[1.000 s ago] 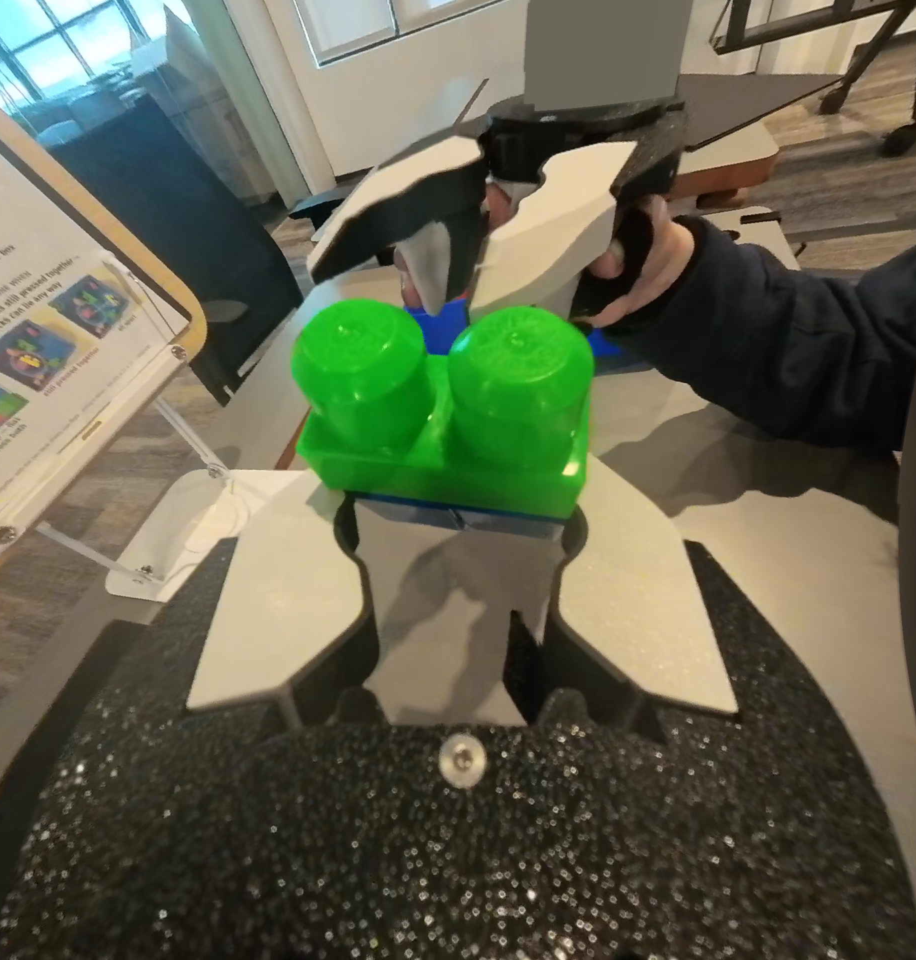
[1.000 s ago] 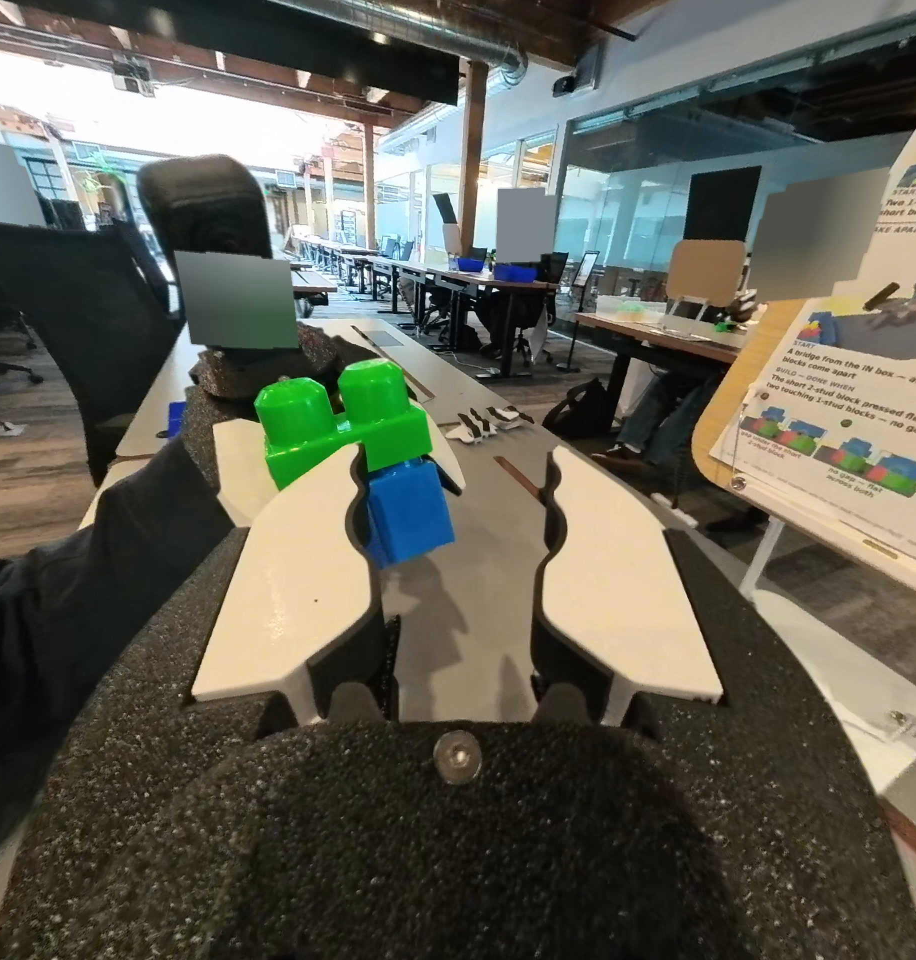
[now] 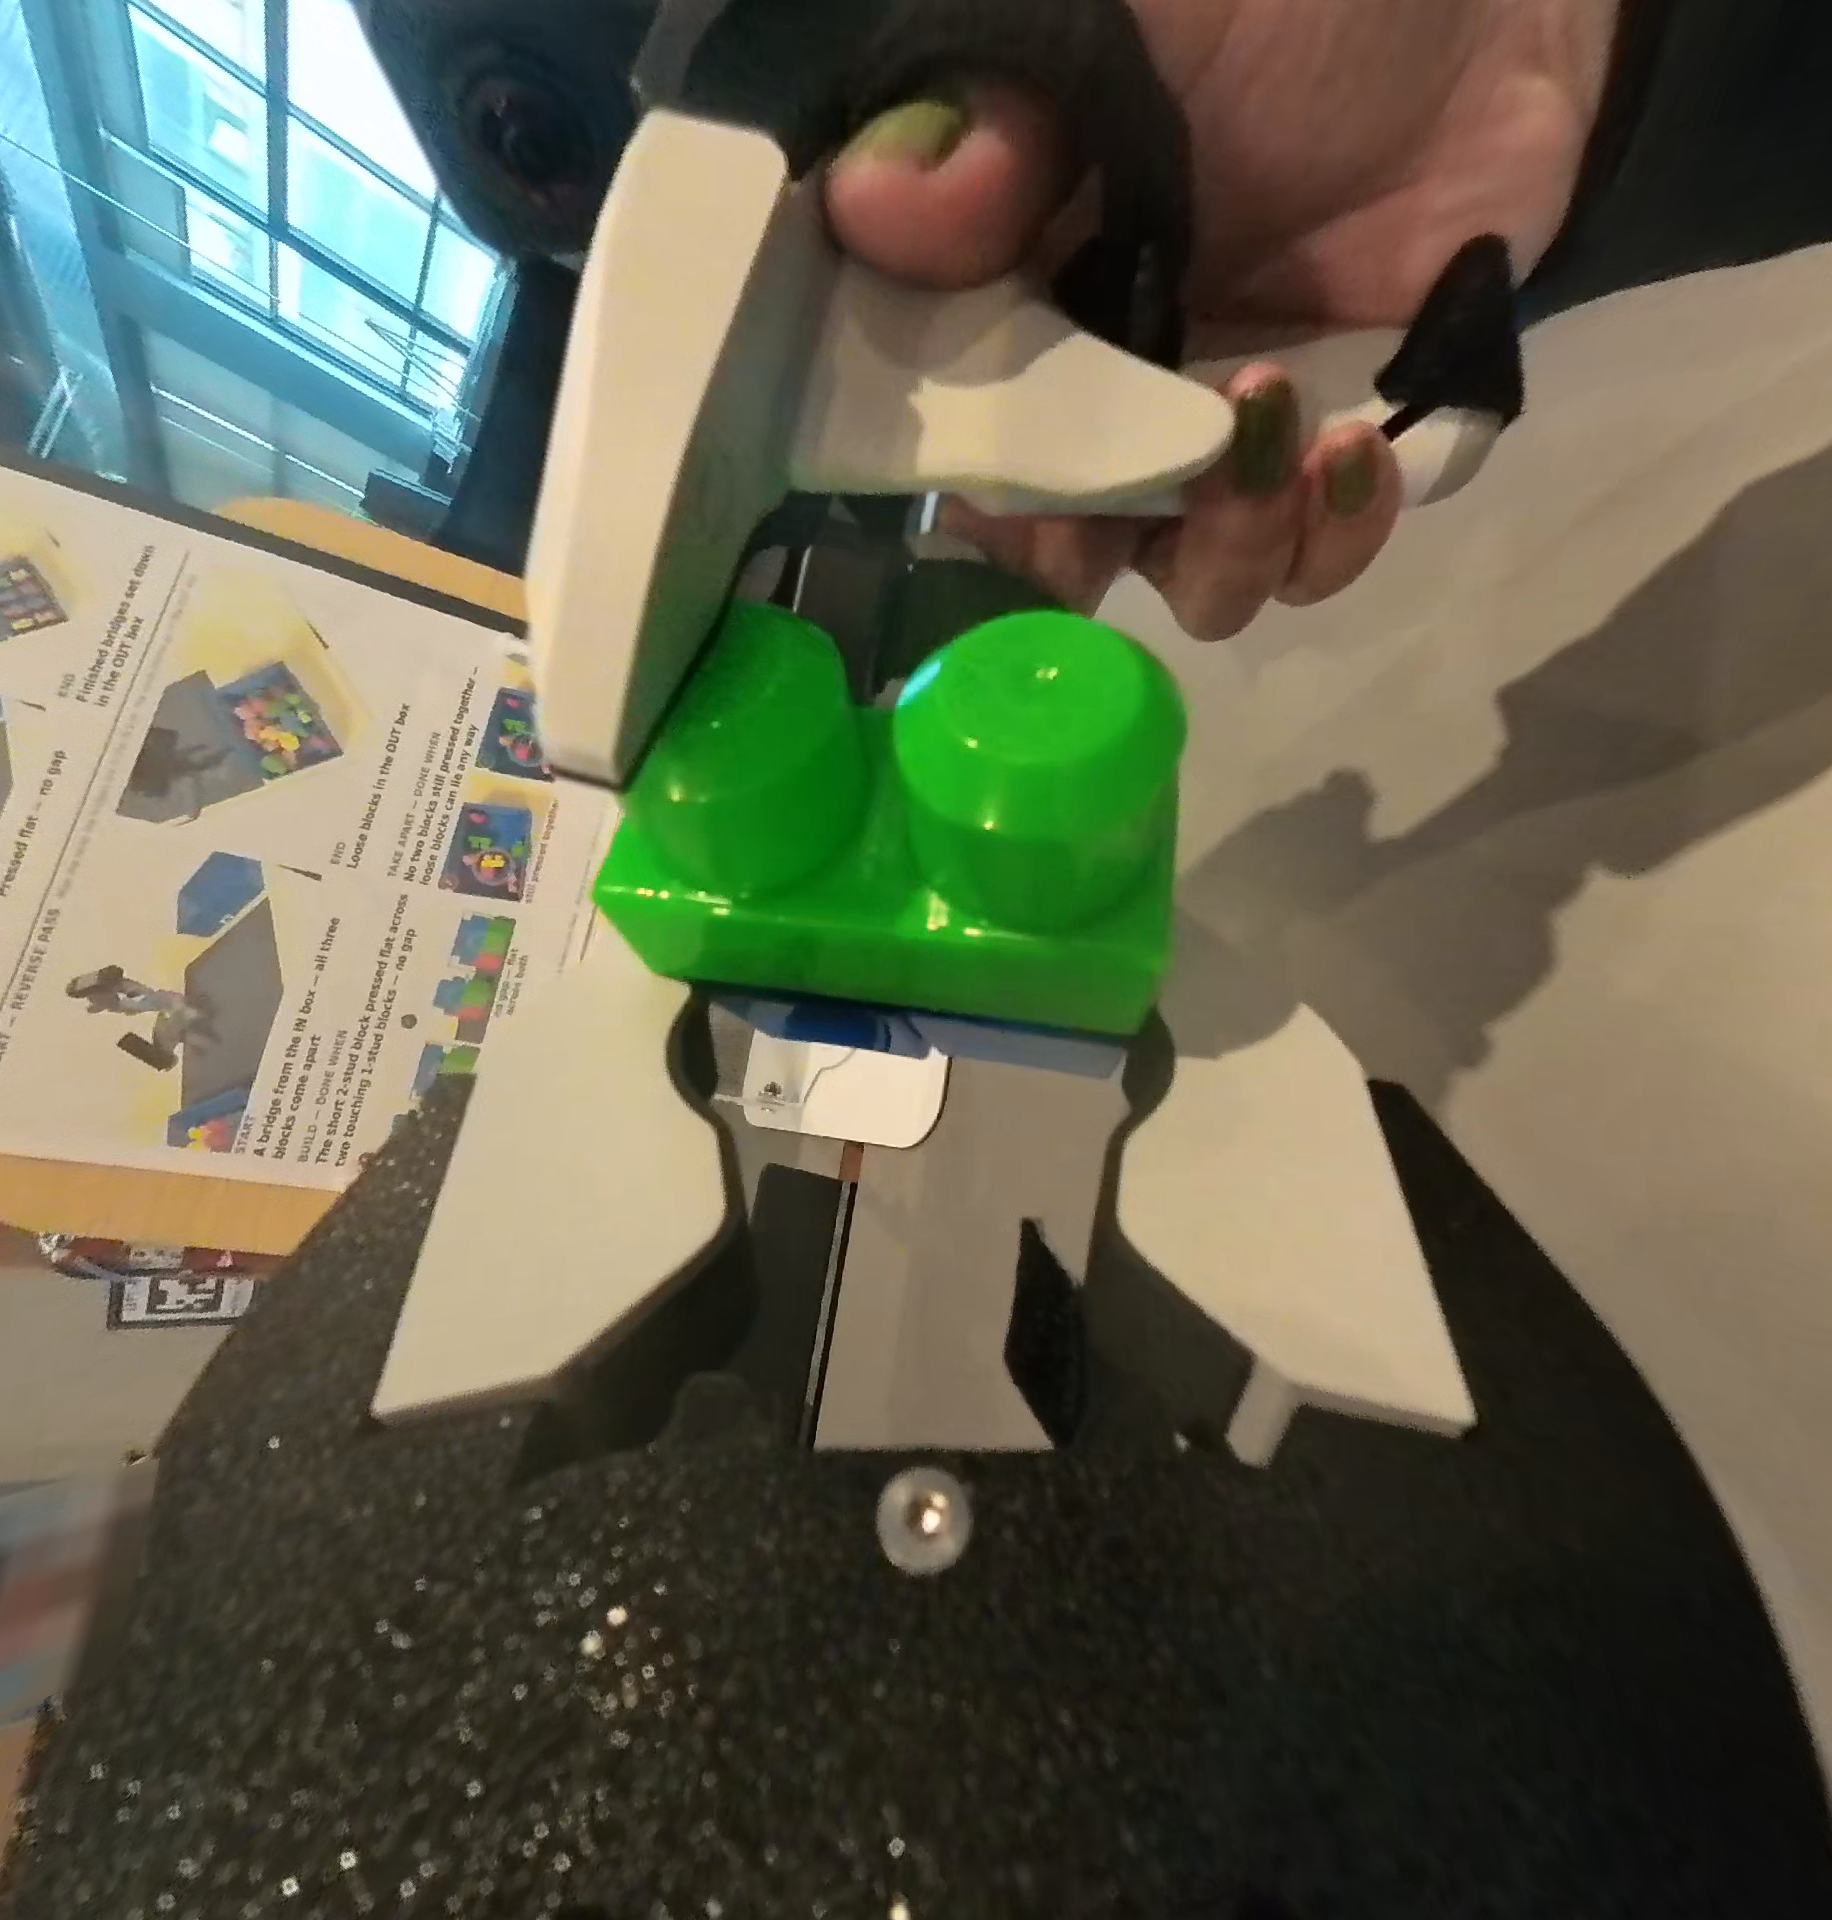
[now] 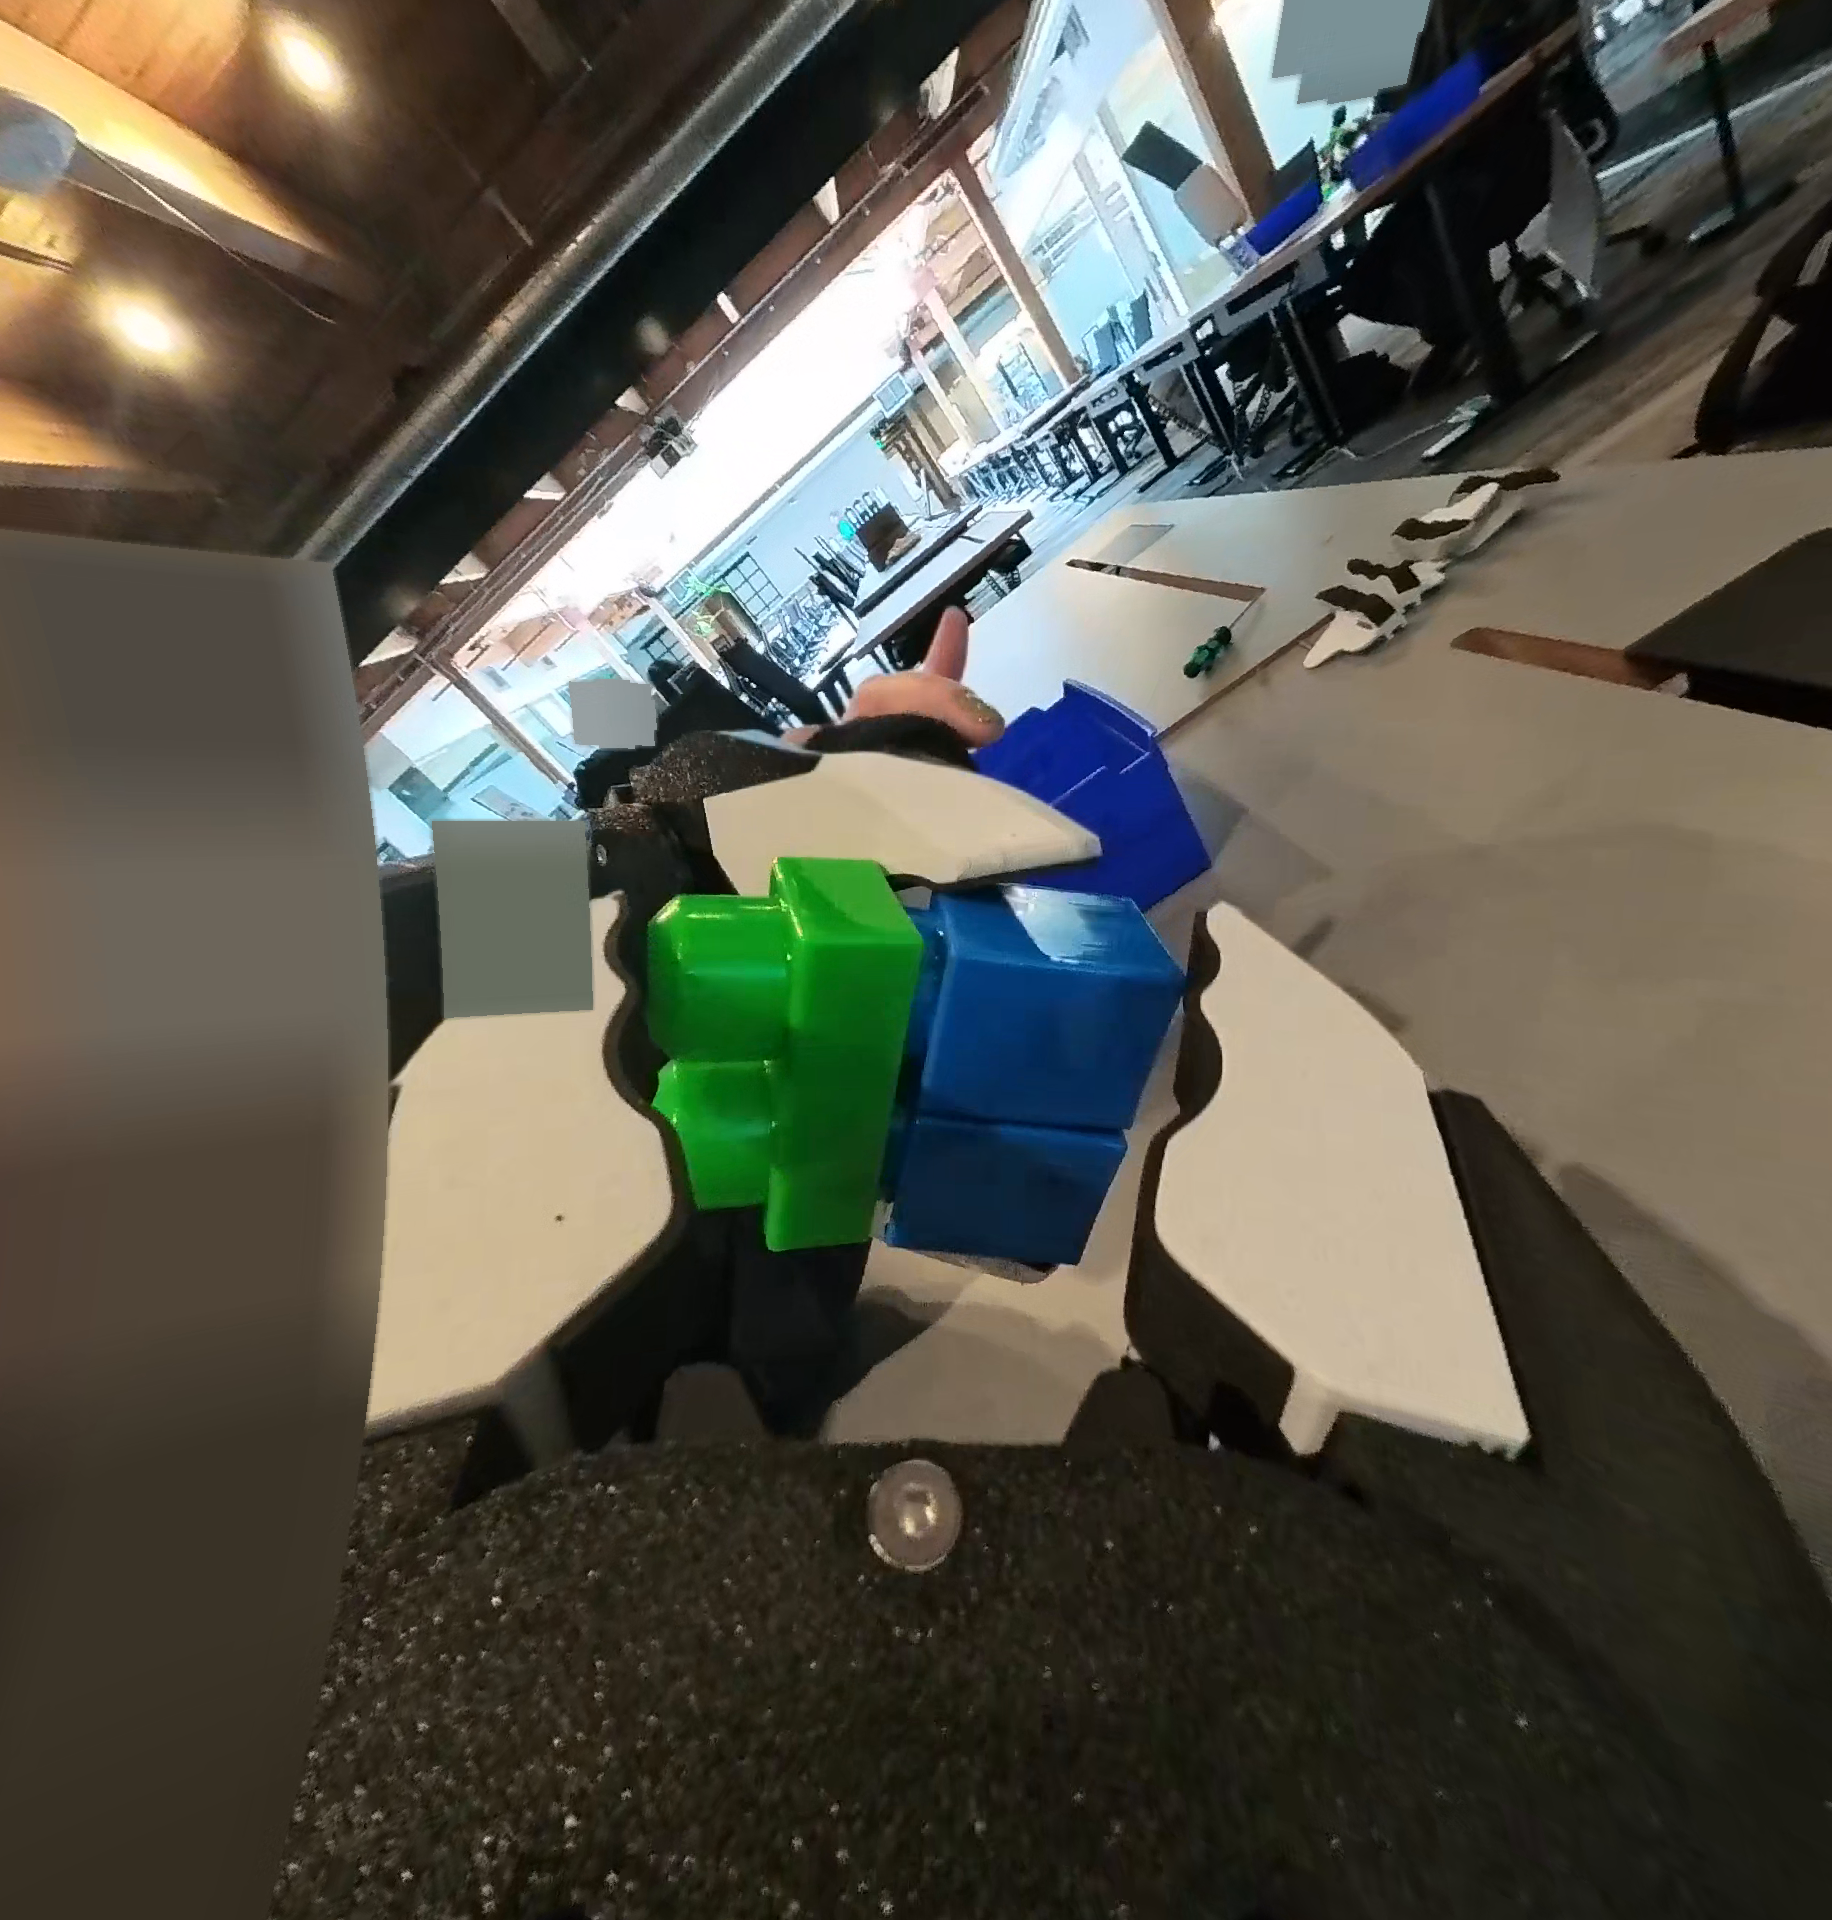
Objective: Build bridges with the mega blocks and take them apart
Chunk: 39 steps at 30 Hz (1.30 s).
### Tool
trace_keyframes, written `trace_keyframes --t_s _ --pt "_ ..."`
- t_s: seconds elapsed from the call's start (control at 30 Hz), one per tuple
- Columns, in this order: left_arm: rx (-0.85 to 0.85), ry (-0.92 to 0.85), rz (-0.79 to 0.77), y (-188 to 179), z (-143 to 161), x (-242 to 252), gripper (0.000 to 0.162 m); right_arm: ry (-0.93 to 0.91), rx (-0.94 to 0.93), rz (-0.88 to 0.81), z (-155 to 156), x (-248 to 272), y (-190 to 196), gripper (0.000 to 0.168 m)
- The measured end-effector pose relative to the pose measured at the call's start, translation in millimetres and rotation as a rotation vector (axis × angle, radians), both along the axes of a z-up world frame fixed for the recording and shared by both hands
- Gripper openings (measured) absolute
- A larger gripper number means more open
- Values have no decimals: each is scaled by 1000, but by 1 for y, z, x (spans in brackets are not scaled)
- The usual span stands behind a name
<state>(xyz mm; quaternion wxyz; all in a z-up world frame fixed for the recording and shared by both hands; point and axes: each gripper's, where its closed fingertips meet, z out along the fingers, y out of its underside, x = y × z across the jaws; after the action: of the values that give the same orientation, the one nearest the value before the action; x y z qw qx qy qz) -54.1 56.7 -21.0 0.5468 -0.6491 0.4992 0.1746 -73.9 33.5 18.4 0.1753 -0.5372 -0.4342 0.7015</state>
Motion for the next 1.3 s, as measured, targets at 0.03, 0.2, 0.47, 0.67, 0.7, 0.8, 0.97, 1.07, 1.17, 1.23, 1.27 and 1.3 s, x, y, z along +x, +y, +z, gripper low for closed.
trace_keyframes --t_s 0.03,0.2,0.47,0.67,0.7,0.8,0.97,1.07,1.17,1.23,1.27,1.3 --pt "-1 -2 -2 0 0 0 77 -4 -1 -1 0 0 0 97" --pt "-7 -4 9 1 0 1 77 -24 19 -22 0 1 1 96" --pt "-18 -9 14 1 -2 -1 77 -18 58 -47 0 0 2 98" --pt "-61 -93 36 -1 -1 -13 77 120 151 -118 23 14 12 106" --pt "-76 -121 37 -1 -1 -15 77 144 194 -149 27 17 16 105" --pt "-119 -200 39 -5 -1 -22 77 228 456 -221 34 26 18 102" --pt "-269 -403 -82 -19 -4 -16 77 389 1095 -261 33 38 -10 92" --pt "-346 -587 -225 -32 6 -7 77 468 1329 -247 31 42 -32 88" --pt "-445 -760 -364 -45 16 -1 77 443 1520 -260 24 37 -41 96" --pt "-499 -842 -458 -54 23 2 76 403 1652 -270 16 31 -44 100" --pt "-522 -873 -489 -58 26 3 77 390 1699 -272 13 27 -46 103" --pt "-543 -894 -508 -60 27 4 77 384 1744 -269 10 24 -49 104"
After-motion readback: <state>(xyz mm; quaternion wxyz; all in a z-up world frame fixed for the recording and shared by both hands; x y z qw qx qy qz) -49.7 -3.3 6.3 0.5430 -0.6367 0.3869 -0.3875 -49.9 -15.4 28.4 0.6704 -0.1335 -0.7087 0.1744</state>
